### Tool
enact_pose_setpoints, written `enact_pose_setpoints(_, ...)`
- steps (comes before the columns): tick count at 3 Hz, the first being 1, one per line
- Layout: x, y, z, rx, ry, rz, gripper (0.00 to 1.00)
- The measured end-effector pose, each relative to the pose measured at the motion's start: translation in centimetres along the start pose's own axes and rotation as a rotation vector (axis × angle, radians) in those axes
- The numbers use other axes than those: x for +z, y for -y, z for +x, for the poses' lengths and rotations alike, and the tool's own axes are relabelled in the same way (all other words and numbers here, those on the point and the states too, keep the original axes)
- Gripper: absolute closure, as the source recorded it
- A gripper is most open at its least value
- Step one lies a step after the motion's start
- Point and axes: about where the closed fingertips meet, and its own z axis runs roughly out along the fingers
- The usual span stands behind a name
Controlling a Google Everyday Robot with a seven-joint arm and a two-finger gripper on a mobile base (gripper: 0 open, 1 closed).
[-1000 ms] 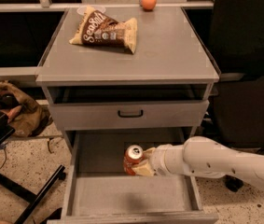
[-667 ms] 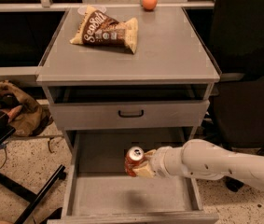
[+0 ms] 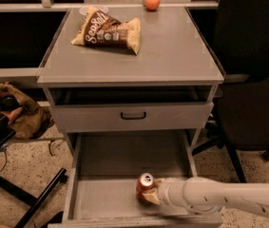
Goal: Place coke can into middle drawer
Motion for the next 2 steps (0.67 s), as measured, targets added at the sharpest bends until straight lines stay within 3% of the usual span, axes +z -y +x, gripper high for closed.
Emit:
enact_pose_setpoints(1, 2.96, 0.28, 2.81, 0.052, 0.027, 0.055, 1.00)
enact_pose_setpoints(2, 2.87, 0.28, 2.73, 0.052, 0.027, 0.055, 1.00)
